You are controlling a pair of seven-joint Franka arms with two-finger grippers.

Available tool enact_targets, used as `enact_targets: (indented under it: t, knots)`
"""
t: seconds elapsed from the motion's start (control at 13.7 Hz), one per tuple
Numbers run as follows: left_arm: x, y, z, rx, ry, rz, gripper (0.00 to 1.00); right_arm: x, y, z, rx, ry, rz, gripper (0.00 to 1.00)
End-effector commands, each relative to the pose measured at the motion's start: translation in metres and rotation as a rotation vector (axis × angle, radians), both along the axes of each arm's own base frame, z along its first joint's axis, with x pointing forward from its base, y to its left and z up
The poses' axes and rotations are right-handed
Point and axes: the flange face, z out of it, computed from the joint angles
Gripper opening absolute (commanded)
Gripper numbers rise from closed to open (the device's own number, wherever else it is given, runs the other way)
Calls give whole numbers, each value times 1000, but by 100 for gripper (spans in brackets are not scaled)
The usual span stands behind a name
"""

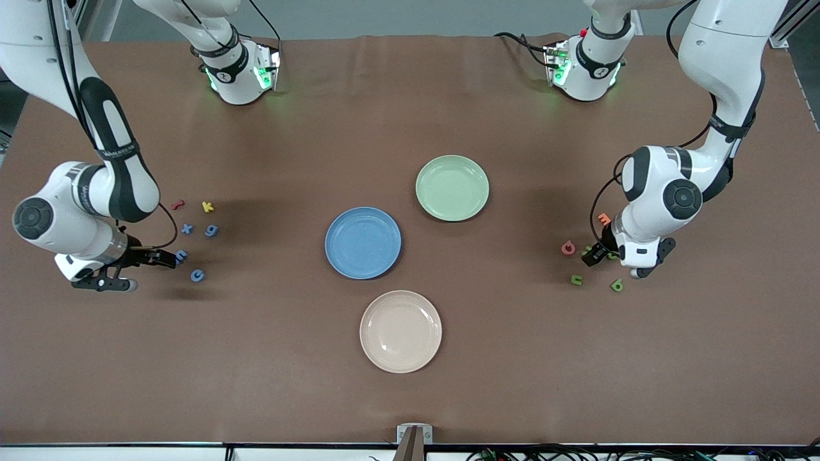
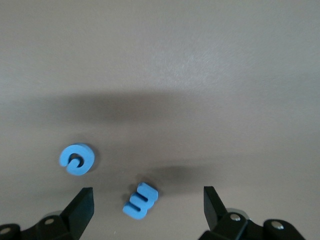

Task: Sort letters by color into matching plates
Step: 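Grasp the blue 3 with the right gripper while the left gripper grasps green N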

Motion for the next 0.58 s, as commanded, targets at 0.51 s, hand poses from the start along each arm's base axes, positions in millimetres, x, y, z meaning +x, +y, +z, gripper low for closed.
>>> enact_targets:
  t: [0.51]
  knots:
    - [-1,-3,-26,0,1,9,64,-13,-3,-33,19,38,-22,78]
